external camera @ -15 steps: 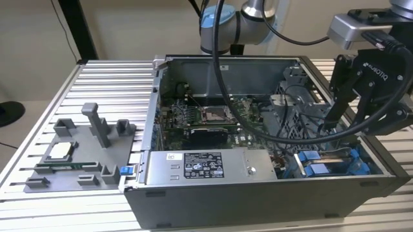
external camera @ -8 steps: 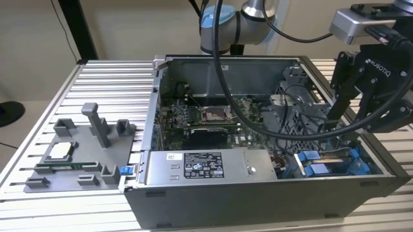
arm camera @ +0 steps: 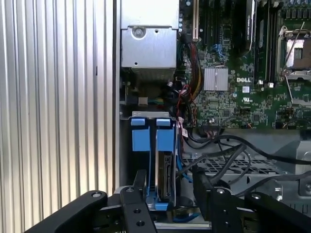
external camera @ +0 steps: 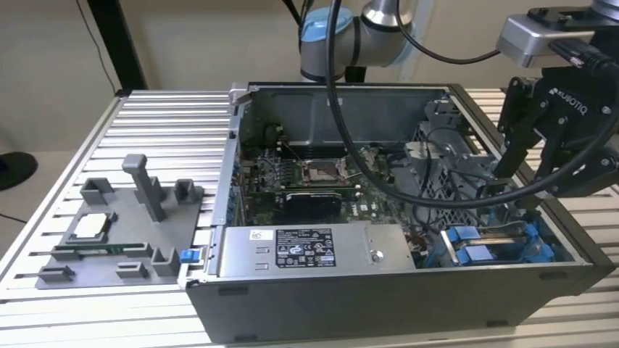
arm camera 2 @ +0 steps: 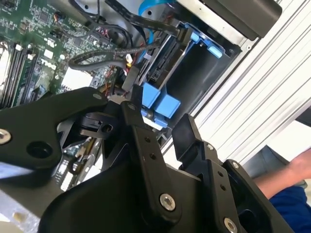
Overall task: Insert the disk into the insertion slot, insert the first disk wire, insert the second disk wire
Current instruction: 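Insert the disk into the insertion slot, then insert the first disk wire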
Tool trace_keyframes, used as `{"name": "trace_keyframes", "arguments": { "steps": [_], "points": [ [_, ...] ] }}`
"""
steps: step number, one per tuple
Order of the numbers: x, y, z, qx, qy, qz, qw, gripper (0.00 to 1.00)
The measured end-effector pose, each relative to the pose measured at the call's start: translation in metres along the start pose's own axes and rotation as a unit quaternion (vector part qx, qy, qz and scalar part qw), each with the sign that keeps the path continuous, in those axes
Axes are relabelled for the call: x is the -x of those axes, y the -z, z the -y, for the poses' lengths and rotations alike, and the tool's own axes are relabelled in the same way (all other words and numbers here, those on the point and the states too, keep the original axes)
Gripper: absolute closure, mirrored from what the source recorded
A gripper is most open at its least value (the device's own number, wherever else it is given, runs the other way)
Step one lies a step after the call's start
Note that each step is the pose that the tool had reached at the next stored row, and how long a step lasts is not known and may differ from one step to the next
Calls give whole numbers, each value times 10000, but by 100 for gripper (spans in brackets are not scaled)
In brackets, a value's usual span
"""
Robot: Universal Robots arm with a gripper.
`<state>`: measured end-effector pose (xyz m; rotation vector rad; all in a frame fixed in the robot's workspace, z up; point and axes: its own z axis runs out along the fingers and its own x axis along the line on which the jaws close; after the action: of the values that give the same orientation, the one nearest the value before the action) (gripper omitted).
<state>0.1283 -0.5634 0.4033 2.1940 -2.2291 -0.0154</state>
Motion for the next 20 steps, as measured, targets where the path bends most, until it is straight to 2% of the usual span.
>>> {"name": "trace_keyframes", "arguments": {
  "steps": [3, 5, 14, 20],
  "points": [
    [25, -23, 1, -89, 6, 1, 10000, 0],
    [54, -41, 1, -124, 6, 3, 9999, 0],
    [252, -101, -7, -179, 5, 3, 9998, 0],
    [338, -133, -9, -234, 5, 4, 9997, 0]
  ]
}}
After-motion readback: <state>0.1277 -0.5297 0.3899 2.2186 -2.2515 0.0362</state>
